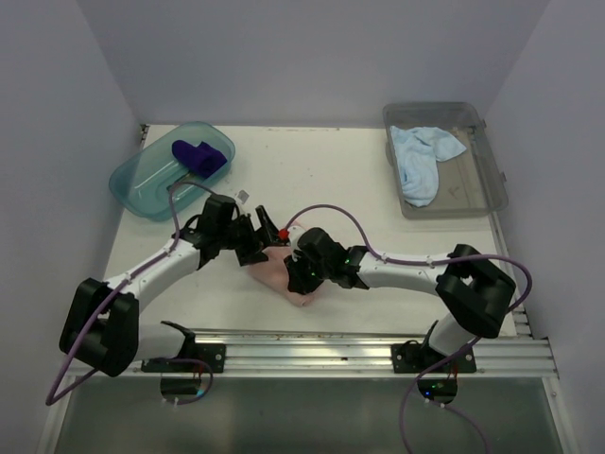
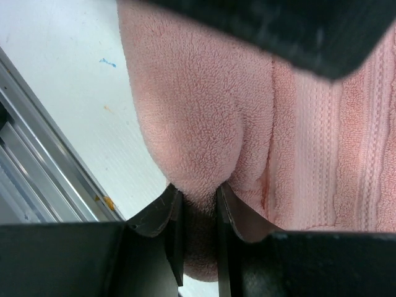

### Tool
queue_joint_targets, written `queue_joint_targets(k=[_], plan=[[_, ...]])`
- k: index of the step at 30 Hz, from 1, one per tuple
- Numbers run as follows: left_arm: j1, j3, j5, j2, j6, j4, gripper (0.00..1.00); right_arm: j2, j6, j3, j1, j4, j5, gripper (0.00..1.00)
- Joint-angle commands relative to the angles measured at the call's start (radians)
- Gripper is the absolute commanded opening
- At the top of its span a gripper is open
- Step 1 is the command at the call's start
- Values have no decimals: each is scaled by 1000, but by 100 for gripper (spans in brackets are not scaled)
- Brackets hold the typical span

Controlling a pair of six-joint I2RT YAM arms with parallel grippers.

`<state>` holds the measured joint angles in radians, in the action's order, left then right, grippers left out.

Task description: Roll the towels

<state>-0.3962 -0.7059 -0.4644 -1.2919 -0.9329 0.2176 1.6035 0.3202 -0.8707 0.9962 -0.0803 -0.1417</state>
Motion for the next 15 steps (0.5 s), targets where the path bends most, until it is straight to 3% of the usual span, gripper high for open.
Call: queue_joint_targets(k=[1,8,15], plan=[[29,16,58,13,-9,5,93,9,23,19,-1,-85,13,0],[56,-39,128,11,-40,40,80,-13,60,38,-1,-78,7,0],[56,-35,303,164,-70,150,79,4,121,21,-17,-35,-108,0]])
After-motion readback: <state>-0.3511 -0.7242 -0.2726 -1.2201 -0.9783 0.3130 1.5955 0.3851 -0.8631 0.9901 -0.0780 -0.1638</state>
